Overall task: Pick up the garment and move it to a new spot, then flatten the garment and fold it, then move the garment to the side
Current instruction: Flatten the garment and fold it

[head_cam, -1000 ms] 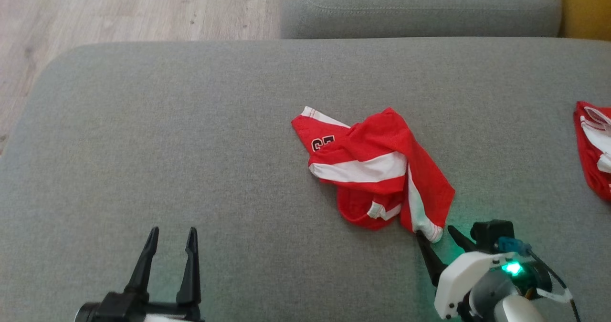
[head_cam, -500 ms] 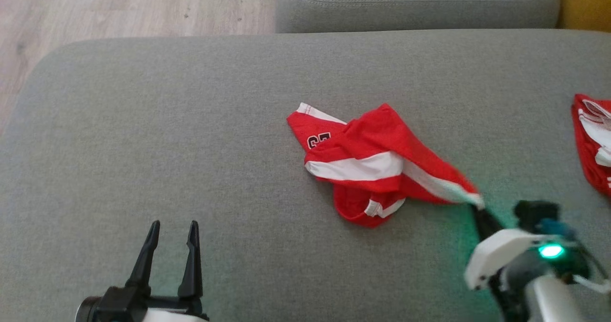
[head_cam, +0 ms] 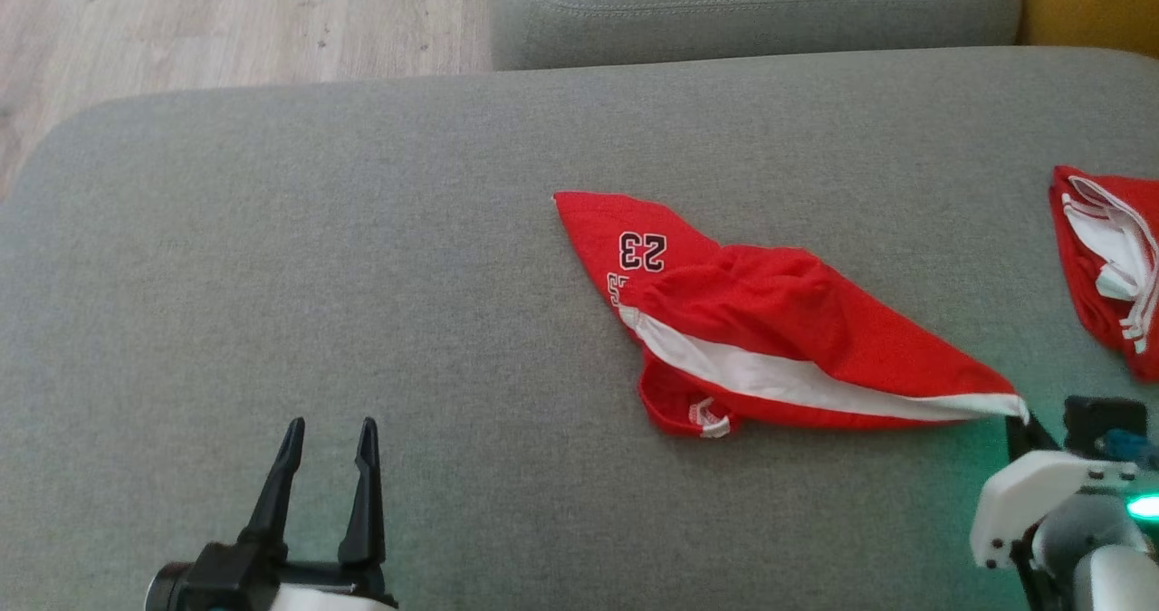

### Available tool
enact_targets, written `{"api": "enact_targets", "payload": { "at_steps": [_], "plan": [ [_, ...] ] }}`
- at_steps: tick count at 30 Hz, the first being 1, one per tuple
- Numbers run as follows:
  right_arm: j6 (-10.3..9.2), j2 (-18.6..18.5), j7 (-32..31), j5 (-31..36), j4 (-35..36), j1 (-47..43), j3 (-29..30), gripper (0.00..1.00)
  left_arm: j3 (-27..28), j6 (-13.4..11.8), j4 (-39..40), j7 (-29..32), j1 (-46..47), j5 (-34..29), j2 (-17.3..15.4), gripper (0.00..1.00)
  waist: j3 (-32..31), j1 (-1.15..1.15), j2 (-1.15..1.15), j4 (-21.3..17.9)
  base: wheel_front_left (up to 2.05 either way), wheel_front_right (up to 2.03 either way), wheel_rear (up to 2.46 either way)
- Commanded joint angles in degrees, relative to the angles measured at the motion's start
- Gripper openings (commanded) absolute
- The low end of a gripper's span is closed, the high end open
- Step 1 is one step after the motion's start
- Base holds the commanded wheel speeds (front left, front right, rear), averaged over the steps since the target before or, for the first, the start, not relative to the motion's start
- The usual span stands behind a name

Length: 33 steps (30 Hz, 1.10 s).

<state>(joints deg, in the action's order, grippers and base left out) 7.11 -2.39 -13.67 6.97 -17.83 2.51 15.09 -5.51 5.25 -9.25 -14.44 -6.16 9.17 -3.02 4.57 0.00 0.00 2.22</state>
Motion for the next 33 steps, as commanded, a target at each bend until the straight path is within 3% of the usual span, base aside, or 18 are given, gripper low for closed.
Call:
{"api": "enact_targets", "payload": {
  "at_steps": [1, 2, 3, 10, 18, 23, 33],
  "plan": [
    [0.37, -0.49, 0.07, -0.07, 1.55, 1.0, -1.58, 0.0, 1.6, -0.1, 1.39, -0.56, 2.3, 0.22, 0.14, 1.0, -0.07, 0.0, 0.0, -0.11, 0.0, 0.0, 0.0],
    [0.37, -0.49, -0.07, 0.13, 1.35, 0.88, -2.06, 0.45, 1.64, -0.09, 1.37, -0.56, 2.28, 0.18, 0.14, 1.0, -0.09, 0.0, 0.0, -0.22, 0.0, 0.0, 0.0],
    [0.37, -0.49, -0.43, 0.09, 1.11, 0.74, -2.44, 1.0, 1.63, -0.08, 1.36, -0.56, 2.29, 0.17, 0.14, 1.0, -0.09, 0.0, 0.0, -0.31, 0.0, 0.0, 0.0],
    [0.37, -0.49, 1.28, 0.88, 3.82, -0.55, -3.93, 1.0, 1.33, 0.08, 1.25, -0.56, 2.33, 0.06, 0.14, 1.0, -0.37, 0.0, 0.0, -0.65, 0.0, 0.0, 0.0],
    [0.37, -0.49, 17.4, -5.07, 13.55, -3.57, -5.69, 1.0, 2.11, 0.3, 1.4, -0.56, 1.49, -0.32, 0.14, 1.0, -1.42, 0.0, 0.0, -1.17, 0.0, 0.0, 0.0],
    [0.37, -0.49, 26.28, -6.32, 13.9, -5.93, -6.78, 1.0, 1.99, 0.64, 1.09, -0.56, 1.19, -0.35, 0.14, 1.0, -1.9, 0.0, 0.0, -1.48, 0.0, 0.0, 0.0],
    [0.37, -0.49, 28.65, -9.8, 12.47, -8.58, -10.9, 1.0, 1.25, 1.12, 0.26, -0.56, 1.59, -0.26, 0.14, 1.0, -1.17, 0.0, 0.0, -1.34, 0.0, 0.0, 0.0]
  ]
}}
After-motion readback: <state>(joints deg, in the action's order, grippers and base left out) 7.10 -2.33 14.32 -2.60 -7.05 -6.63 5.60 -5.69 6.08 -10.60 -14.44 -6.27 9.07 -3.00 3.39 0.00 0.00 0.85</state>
